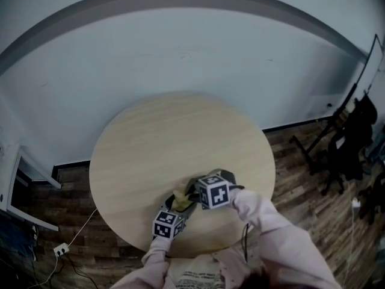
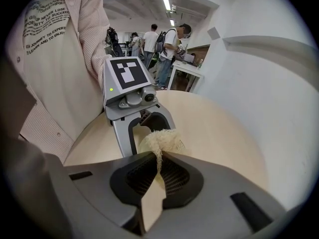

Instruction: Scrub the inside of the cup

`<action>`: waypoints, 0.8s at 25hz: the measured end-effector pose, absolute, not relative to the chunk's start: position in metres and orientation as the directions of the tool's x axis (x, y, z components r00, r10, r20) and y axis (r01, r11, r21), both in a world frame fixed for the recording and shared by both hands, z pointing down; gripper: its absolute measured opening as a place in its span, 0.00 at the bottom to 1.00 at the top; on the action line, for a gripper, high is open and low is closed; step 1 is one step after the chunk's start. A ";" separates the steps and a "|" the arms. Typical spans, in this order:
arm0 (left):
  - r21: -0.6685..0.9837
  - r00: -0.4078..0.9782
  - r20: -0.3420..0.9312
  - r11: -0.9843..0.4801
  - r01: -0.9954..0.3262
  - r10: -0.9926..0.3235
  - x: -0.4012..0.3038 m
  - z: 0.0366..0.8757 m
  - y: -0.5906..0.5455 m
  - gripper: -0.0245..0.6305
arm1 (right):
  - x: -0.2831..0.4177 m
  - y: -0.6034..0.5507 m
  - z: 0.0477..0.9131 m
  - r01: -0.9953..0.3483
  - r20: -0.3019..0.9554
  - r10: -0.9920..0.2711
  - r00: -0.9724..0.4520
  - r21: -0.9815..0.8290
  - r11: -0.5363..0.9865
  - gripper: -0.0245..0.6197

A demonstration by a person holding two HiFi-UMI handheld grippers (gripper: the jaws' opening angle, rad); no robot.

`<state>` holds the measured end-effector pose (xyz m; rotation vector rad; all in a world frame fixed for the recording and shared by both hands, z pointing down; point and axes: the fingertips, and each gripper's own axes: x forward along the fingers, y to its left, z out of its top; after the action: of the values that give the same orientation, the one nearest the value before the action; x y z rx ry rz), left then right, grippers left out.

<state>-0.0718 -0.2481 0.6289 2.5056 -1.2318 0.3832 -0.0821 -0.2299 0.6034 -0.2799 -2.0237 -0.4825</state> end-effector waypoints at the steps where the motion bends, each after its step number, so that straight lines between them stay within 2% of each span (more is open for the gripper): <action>1: 0.165 0.591 0.374 -0.576 -0.801 -0.715 -0.072 0.629 -0.248 0.60 | -0.083 -0.230 0.604 0.399 0.884 -0.005 -0.468 0.217 0.891 0.08; 7: 0.161 0.588 0.374 -0.574 -0.803 -0.717 -0.073 0.629 -0.248 0.60 | -0.087 -0.227 0.602 0.428 0.905 0.014 -0.426 0.188 0.884 0.08; 20: 0.155 0.583 0.379 -0.572 -0.806 -0.719 -0.074 0.631 -0.248 0.60 | -0.091 -0.228 0.604 0.385 0.926 0.043 -0.375 0.114 0.916 0.08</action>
<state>-0.0736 -0.2482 0.6307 2.5051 -1.2451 0.3957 -0.0911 -0.2284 0.6036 -0.3117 -1.9327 -0.3740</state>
